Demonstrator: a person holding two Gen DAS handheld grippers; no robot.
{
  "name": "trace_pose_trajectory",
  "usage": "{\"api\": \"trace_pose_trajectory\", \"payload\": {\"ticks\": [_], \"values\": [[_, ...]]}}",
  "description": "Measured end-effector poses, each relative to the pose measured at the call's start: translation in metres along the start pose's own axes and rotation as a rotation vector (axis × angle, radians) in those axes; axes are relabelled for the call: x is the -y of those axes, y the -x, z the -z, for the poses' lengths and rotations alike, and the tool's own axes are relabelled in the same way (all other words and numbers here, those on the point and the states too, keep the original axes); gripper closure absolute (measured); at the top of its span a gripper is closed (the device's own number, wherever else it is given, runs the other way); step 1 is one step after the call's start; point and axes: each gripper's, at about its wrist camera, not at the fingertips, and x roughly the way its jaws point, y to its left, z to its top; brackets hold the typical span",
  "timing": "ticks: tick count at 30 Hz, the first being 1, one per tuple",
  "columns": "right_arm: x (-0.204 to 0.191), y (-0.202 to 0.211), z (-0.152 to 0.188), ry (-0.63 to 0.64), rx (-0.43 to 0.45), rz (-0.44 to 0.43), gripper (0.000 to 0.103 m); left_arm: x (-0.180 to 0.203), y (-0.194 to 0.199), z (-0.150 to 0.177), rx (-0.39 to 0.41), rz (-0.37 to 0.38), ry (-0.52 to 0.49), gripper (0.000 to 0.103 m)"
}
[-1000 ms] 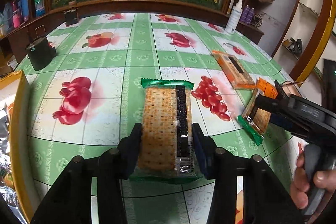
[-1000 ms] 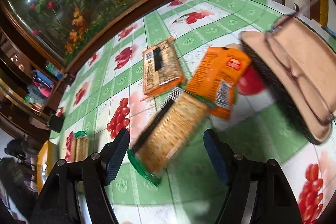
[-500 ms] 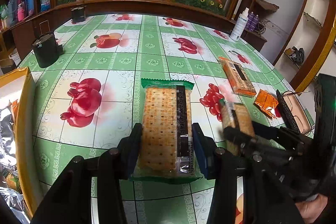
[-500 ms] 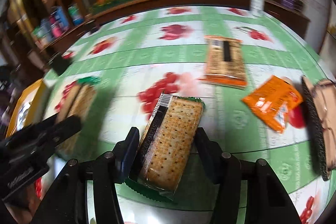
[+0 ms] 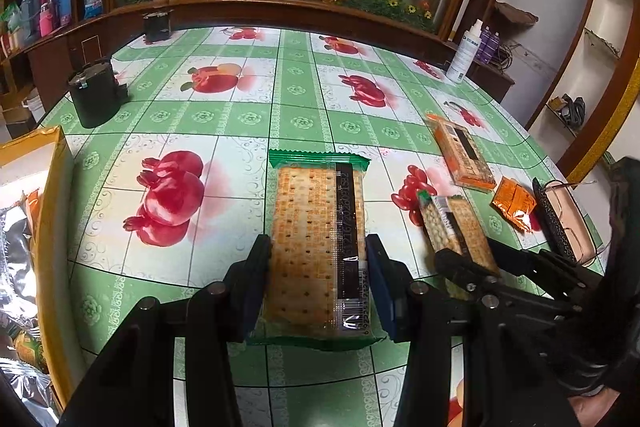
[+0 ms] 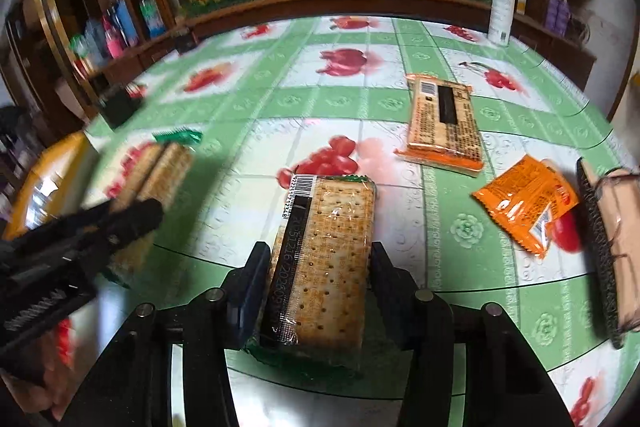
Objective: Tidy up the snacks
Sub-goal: 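Grasp a second cracker pack with the right tool while the left tool holds its cracker pack, then carry both cracker packs into the tray and open both tools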
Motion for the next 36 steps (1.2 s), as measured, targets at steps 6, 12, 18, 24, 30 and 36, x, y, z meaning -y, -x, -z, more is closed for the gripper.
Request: {"api": "trace_pose_trajectory", "payload": {"ticks": [6,12,18,24,30,36], "values": [[-0.008,0.023,-0.004,-0.016,0.095,-0.062,0.051,-0.001,0.008,-0.001,0.026,0.005,0.005,0.057],[-0.012,0.030,-0.004,-0.044,0.111,-0.114,0.051,0.003,0.021,-0.003,0.071,0.005,-0.005,0.057],[-0.019,0.029,-0.001,-0.037,0.109,-0.117,0.051,0.004,0.022,-0.004,0.090,-0.028,-0.012,0.057],[-0.011,0.029,-0.001,-0.064,0.110,-0.117,0.050,0.000,0.018,-0.004,0.087,-0.058,-0.011,0.057],[-0.007,0.029,-0.002,-0.080,0.111,-0.113,0.050,0.003,0.021,-0.003,0.107,-0.077,-0.033,0.057],[-0.008,0.030,-0.001,-0.075,0.114,-0.114,0.050,0.003,0.025,-0.003,0.125,-0.093,-0.037,0.057]]}}
